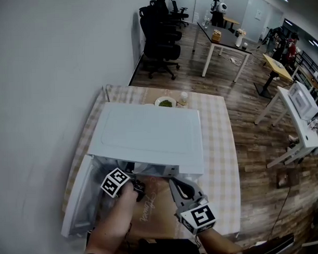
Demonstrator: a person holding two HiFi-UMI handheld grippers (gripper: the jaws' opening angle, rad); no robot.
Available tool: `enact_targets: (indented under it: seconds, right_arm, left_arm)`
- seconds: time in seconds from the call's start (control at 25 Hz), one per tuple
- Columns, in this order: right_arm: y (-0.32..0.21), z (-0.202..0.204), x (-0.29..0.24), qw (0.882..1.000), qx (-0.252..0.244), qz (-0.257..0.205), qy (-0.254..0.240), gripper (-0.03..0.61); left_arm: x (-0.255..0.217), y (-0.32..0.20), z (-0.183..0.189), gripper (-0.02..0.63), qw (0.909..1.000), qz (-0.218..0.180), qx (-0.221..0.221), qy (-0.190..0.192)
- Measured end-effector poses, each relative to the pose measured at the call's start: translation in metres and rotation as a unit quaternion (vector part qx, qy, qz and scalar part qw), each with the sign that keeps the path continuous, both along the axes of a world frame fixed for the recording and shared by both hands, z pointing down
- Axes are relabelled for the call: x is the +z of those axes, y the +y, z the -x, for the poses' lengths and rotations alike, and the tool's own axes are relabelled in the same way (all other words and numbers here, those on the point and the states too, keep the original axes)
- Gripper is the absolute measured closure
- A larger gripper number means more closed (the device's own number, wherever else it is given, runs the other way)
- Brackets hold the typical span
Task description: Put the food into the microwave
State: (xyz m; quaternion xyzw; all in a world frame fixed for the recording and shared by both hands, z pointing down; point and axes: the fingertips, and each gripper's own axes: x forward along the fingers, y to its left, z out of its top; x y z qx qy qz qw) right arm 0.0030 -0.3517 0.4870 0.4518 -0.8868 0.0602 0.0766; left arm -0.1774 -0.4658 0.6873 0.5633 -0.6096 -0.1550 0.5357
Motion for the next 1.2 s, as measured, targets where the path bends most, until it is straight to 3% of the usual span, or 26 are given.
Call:
enact_targets:
  seconds: [0.2,0.4,0.52,0.72,0.88,1.2]
  right_arm:
    - [0.003,0.0,0.002,1.0,-0.006,0.008,0.006,0.569]
    - [0.006,-0.003,-0.001,0.999,0.003,0.039,0.023,0.569]
    - [0.005,-0.004,-0.001,0.999,0.001,0.035,0.024,0.569]
    - [0.005,-0.002,0.009,1.0,-0.014,0.015,0.007,0.569]
    - [0.007,-0.002,0.01,0.999,-0.015,0.031,0.014,0.569]
    - [0.014,0.002,0.011,0.999,-0.024,0.033,0.013,0.569]
  left_arm:
    - [0.01,-0.003,-0.007,0.321,0.9945,0.017,0.051,-0.089]
    - [0.009,0.0,-0.007,0.321,0.9853,0.013,0.08,-0.151]
    - [0.012,0.004,-0.013,0.319,0.9711,0.01,0.125,-0.203]
    - [0.026,0.01,-0.017,0.319,0.9357,0.039,0.191,-0.294]
    - [0.025,0.01,-0.019,0.319,0.9281,0.02,0.204,-0.311]
    - [0.02,0.026,-0.018,0.319,0.9261,-0.038,0.208,-0.313]
